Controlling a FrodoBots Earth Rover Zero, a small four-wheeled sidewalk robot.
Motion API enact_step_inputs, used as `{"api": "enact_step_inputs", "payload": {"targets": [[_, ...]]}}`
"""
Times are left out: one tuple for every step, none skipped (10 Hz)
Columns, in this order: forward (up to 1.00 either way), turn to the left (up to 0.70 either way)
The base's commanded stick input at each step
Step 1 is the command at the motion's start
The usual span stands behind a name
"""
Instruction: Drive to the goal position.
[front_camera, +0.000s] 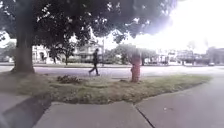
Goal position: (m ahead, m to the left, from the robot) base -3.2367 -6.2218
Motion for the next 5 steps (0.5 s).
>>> {"api": "enact_step_inputs", "payload": {"targets": [[0.0, -1.0], [0.0, -1.0], [0.0, -1.0], [0.0, -1.0], [0.0, -1.0]]}}
